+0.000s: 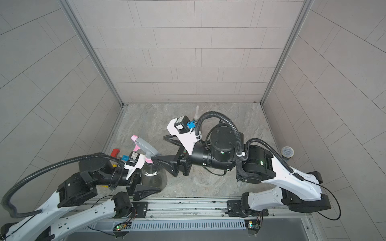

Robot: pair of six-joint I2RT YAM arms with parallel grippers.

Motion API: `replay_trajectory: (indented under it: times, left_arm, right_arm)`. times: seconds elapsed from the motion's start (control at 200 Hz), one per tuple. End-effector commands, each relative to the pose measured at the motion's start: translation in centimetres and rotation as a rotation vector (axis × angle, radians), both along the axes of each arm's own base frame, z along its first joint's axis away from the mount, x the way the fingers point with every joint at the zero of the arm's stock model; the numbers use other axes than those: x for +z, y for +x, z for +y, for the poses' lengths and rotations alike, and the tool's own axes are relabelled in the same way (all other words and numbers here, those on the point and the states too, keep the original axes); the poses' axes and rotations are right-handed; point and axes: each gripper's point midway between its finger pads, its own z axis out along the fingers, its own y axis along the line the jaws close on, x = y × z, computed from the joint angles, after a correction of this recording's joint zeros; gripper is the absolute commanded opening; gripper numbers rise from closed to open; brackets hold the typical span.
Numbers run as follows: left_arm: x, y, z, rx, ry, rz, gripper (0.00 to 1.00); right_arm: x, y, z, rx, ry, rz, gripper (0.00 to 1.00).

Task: Attach spray nozzles to spray bottles
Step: Screw the spray nozzle on the spray bottle.

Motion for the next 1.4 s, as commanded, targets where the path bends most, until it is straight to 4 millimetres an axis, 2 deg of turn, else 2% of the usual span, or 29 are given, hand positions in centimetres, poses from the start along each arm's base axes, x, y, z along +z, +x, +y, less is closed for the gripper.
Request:
replay_trajectory:
  times: [0.0, 0.175, 0.39, 0.51, 0.625, 0.75, 0.876, 0.961, 1.046, 1.221, 1.331, 1.396]
  left_arm:
    - [1.4, -1.2, 0.3, -0.064, -0.038, 0.0, 0.0]
    - [1.4, -0.4, 0.4, -0.009, -0.04, -0.008, 0.0]
    - [1.5, 1.3, 0.5, 0.092, -0.042, -0.02, 0.0]
    - [1.6, 3.3, 0.6, 0.206, -0.044, -0.036, 0.0]
    - [1.6, 5.6, 1.0, 0.332, -0.054, -0.066, 0.0]
    - [1.1, 7.7, 1.3, 0.446, -0.036, -0.08, 0.0]
    - [0.7, 8.5, 1.4, 0.487, -0.021, -0.083, 0.0]
    - [0.6, 8.5, 1.6, 0.491, -0.02, -0.082, 0.0]
    - [0.6, 7.8, 1.8, 0.466, -0.015, -0.08, 0.0]
    - [0.4, 6.2, 2.4, 0.408, -0.01, -0.086, 0.0]
    - [-0.1, 5.2, 2.1, 0.345, 0.006, -0.085, 0.0]
    - [-0.4, 4.2, 1.7, 0.281, 0.011, -0.082, 0.0]
  right_arm:
    - [-0.6, -1.5, 1.2, 0.107, -0.022, 0.007, 0.7]
    - [-1.0, -1.3, 1.9, 0.102, 0.001, 0.025, 0.5]
    - [-1.5, -0.4, 2.5, 0.046, 0.013, 0.054, 0.31]
    - [-3.1, 0.8, 3.1, -0.052, -0.008, 0.086, 0.25]
    - [-4.9, 2.4, 3.6, -0.19, 0.023, 0.166, 0.23]
    - [-5.6, 2.7, 5.1, -0.304, 0.071, 0.209, 0.22]
    - [-6.3, 2.9, 6.8, -0.386, 0.061, 0.216, 0.2]
    - [-6.6, 3.1, 6.8, -0.399, 0.059, 0.22, 0.26]
    - [-5.9, 2.9, 5.6, -0.361, 0.044, 0.185, 0.37]
    - [-4.2, 1.1, 1.9, -0.197, -0.007, 0.103, 0.74]
    - [-3.2, 0.6, 0.0, -0.172, -0.075, 0.035, 0.82]
    - [-2.2, 1.0, -0.6, -0.17, -0.089, 0.0, 0.84]
